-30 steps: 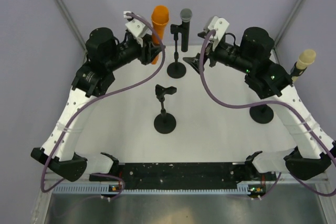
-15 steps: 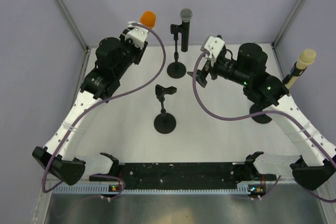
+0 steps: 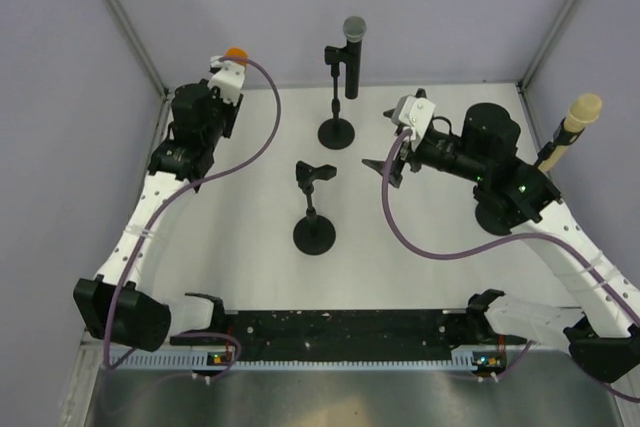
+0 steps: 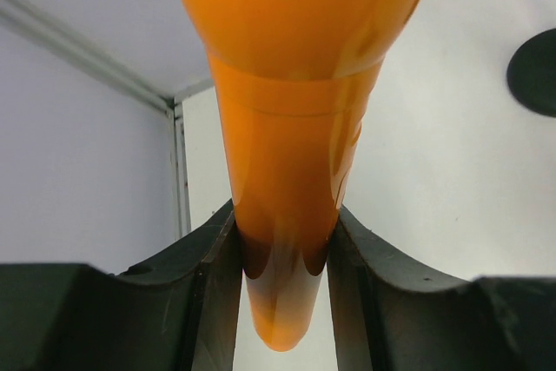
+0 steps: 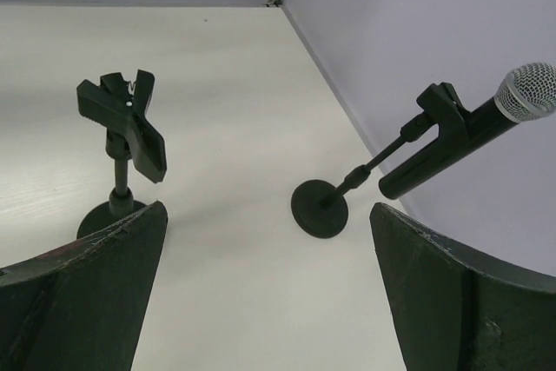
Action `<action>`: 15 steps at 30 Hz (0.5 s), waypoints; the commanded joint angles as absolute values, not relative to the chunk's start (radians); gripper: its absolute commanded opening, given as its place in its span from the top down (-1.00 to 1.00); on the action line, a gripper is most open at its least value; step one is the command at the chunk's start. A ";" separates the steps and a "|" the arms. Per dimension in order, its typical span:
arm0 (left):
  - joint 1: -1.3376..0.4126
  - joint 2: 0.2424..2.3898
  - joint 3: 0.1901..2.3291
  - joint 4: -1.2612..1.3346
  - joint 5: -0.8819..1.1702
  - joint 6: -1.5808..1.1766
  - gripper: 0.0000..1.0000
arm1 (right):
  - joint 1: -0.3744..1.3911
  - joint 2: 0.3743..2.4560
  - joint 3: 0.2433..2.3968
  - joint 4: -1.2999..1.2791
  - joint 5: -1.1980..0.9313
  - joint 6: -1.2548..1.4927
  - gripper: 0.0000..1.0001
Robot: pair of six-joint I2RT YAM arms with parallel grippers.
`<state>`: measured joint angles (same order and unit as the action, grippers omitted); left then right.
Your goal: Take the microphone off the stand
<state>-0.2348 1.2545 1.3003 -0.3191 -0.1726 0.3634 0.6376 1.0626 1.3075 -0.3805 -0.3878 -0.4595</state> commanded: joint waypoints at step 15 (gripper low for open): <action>-0.006 1.528 1.284 -0.492 -0.040 0.245 1.00 | 0.640 1.002 1.301 -0.311 -0.551 -0.359 -0.98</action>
<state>-0.0353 1.4765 1.2438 -0.4442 -0.0845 0.2802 0.6373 1.0302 1.3067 -0.3634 -0.5098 -0.3889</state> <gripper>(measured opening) 0.434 0.989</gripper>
